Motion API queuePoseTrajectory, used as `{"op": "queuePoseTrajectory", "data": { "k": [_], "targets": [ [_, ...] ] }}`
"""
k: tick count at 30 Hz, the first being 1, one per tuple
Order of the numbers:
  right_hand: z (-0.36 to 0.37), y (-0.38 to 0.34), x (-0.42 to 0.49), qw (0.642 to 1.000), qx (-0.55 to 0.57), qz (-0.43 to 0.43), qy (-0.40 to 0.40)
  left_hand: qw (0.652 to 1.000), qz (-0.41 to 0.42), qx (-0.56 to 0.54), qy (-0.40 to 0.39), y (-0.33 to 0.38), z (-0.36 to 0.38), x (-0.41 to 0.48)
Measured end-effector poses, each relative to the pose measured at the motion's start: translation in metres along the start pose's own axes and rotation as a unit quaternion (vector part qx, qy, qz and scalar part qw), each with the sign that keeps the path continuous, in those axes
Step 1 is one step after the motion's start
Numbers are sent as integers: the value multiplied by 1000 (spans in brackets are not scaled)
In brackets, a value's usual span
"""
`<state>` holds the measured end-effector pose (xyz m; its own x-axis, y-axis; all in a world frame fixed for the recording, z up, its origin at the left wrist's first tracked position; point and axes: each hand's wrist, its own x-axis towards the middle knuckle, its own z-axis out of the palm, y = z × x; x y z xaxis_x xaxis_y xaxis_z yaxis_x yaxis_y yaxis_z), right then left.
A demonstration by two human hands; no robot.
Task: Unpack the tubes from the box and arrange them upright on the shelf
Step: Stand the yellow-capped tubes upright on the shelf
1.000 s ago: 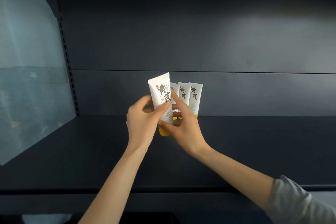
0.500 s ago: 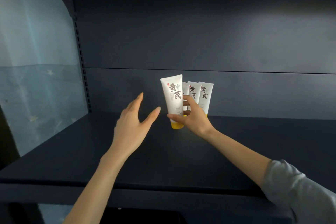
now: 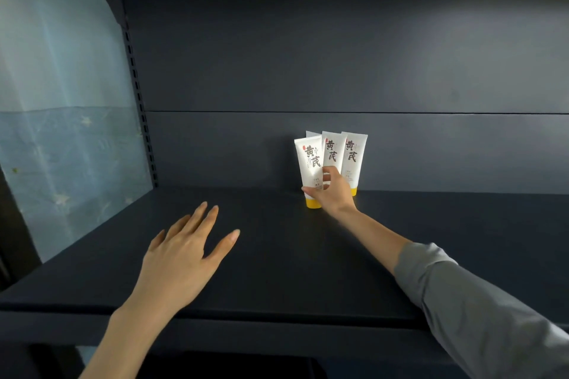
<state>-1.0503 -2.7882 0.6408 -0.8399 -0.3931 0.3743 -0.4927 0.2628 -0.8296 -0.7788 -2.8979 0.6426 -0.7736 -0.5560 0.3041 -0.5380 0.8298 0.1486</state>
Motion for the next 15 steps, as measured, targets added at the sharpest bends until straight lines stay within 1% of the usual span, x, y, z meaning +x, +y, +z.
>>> {"op": "queuePoseTrajectory", "data": {
  "k": [6, 15],
  "targets": [
    [4, 2, 2, 999, -1, 24, 21, 999, 16, -31, 2, 4, 0, 0],
    [6, -2, 2, 998, 2, 59, 21, 999, 27, -23, -1, 4, -5, -1]
  ]
}}
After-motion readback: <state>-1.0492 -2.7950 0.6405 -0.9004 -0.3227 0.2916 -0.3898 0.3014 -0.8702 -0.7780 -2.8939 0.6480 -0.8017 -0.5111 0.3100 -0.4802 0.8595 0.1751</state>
